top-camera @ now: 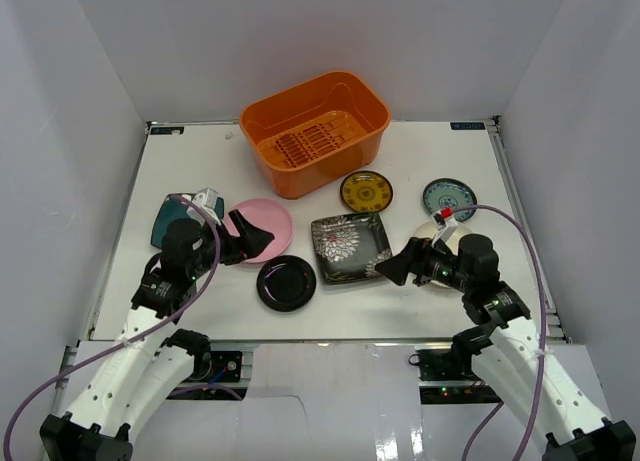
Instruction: Place the plates into the plastic bin on the countertop
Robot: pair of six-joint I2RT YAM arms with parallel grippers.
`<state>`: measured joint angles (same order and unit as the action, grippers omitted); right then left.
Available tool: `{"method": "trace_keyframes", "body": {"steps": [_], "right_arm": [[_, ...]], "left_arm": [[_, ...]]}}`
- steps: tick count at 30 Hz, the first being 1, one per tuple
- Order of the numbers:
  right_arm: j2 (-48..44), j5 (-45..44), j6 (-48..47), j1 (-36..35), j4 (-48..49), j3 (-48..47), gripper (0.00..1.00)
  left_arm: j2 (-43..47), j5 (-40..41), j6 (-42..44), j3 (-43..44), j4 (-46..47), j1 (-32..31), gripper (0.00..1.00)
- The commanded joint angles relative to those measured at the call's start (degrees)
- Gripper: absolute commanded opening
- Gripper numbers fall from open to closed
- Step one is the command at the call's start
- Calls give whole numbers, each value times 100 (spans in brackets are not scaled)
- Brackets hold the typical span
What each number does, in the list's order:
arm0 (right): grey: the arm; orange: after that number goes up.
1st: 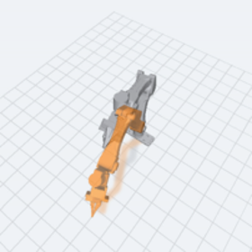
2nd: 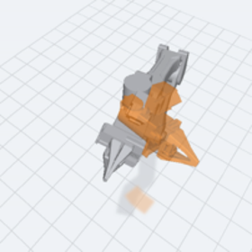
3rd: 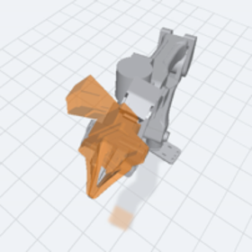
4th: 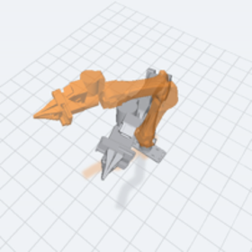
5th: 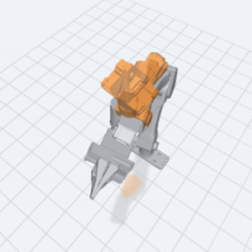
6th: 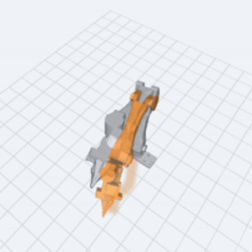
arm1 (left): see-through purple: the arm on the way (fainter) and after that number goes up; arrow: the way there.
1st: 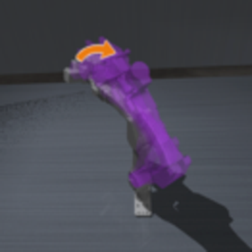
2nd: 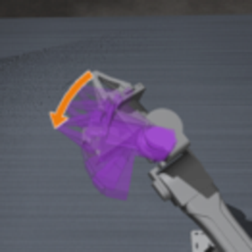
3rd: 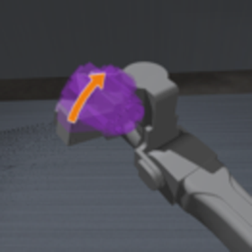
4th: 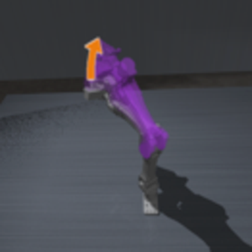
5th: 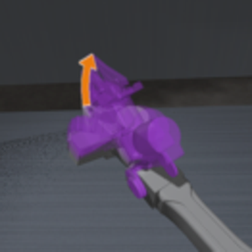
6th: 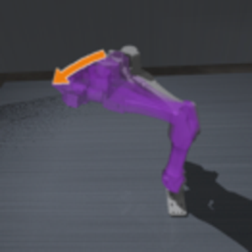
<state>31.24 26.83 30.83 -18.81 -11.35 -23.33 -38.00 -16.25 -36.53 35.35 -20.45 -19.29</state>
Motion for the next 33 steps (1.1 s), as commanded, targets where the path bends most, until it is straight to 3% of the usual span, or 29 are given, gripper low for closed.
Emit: {"method": "trace_keyframes", "body": {"steps": [1, 7, 9, 10, 16, 23, 24, 29, 30, 33], "right_arm": [[22, -564, 256, -561, 642, 74, 93], [302, -1372, 837, -2063, 1574, 549, 90], [426, -1950, 881, -2775, 1714, 531, 90], [479, -2084, 890, -3134, 1776, 531, 89], [559, -2375, 890, -3595, 1979, 619, 86], [312, -2472, 837, -3604, 1917, 830, 84], [286, -2463, 837, -3604, 1935, 856, 84], [303, -2533, 845, -3604, 1865, 962, 82], [268, -2560, 889, -3604, 1874, 1006, 81], [6, -2963, 1335, -3604, 1839, 1348, 75]], "left_arm": [[99, 1401, -406, 52, -565, 22, 93], [12, 3197, -1443, -318, -716, 118, 87], [-23, 3435, -1550, -441, -462, 547, 86], [-67, 3235, -1585, -520, -391, 1088, 86], [-629, 1654, -1611, -933, 277, 3305, 84], [-1683, 650, -2261, -1680, 1691, 3704, 83], [-1824, 432, -2357, -1890, 2276, 3704, 83], [-2588, 254, -2981, -2375, 3379, 3704, 77], [-2659, 315, -3008, -2427, 3650, 3704, 68], [-2949, 579, -3175, -2630, 4230, 3704, 55]]}}
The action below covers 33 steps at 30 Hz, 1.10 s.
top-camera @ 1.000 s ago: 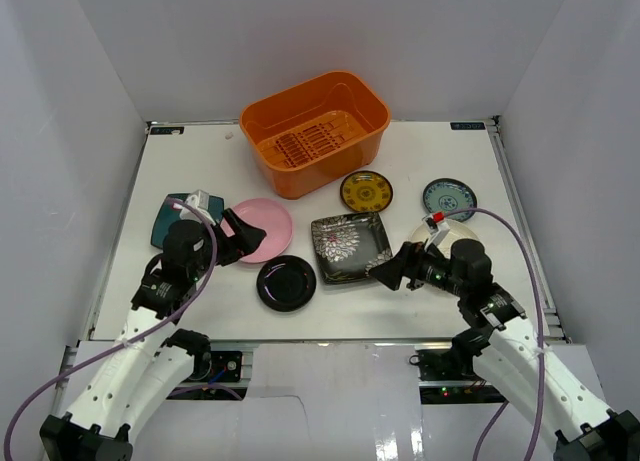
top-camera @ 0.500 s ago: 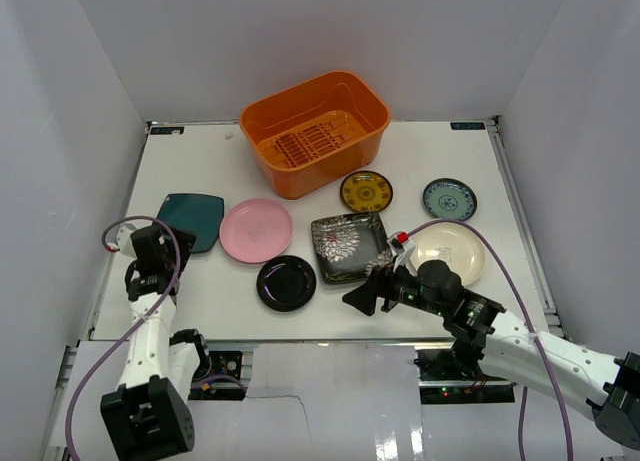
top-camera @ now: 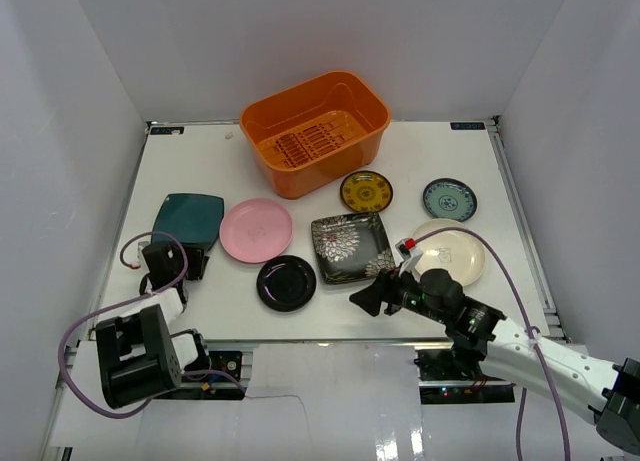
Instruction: Place the plates into the plastic bin on the countertop
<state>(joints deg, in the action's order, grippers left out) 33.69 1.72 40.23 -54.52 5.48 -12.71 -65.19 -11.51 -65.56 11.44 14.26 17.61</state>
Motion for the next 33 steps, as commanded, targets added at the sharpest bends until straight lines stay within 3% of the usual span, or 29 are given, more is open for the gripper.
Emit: {"method": "trace_keyframes", "body": {"steps": [1, 5, 6, 7, 11, 16, 21, 28, 33], "right_arm": [[-353, -592, 581, -32, 147, 400, 71], [-969, -1364, 1522, -32, 164, 980, 69], [-1153, -1506, 1680, -32, 130, 1103, 70], [-1224, -1655, 1960, -32, 34, 1139, 75], [-1181, -2227, 2497, -32, 120, 1236, 85], [-347, -2676, 2867, -32, 331, 1236, 86], [295, -3159, 3219, -32, 436, 1218, 79], [1261, -3477, 3290, 248, 795, 919, 73], [2263, -2730, 3281, 1038, 1798, 1007, 71]], "left_arm": [[-318, 183, -291, -274, 867, 15, 54], [-583, 499, -326, -344, 1184, 15, 50], [-591, 553, -335, -353, 1219, 15, 44], [-618, 597, -335, -362, 1263, 15, 28], [-487, 817, -221, -230, 1167, 15, 0], [338, 624, -72, -169, 912, 6, 0], [2044, 185, 236, 443, 282, -11, 0], [1861, -554, 342, 1920, -81, -424, 0], [1650, -308, 755, 2705, -513, -565, 0]]}}
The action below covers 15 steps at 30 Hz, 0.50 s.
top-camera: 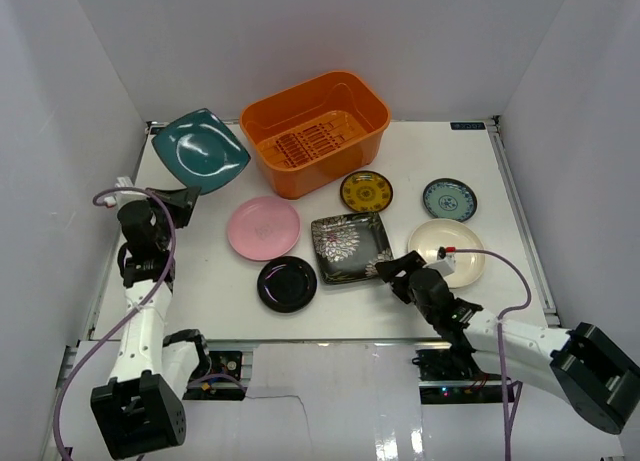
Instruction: Place the plates into the plastic bin on the countertop
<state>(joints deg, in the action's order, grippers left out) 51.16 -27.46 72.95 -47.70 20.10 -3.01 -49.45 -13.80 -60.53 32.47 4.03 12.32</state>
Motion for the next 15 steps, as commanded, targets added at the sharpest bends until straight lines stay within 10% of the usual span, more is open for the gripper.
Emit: {"method": "trace_keyframes", "body": {"steps": [1, 11, 15], "right_arm": [[683, 267, -26, 428, 459, 11, 70], [1853, 795, -70, 701, 1330, -165, 36], [1505, 830, -175, 745, 1357, -60, 8]], "left_arm": [[-20, -157, 244, 681, 580, -89, 0], [-2625, -1203, 375, 3360, 916, -1442, 0], [-4096, -1527, 428, 5026, 547, -1838, 0]]}}
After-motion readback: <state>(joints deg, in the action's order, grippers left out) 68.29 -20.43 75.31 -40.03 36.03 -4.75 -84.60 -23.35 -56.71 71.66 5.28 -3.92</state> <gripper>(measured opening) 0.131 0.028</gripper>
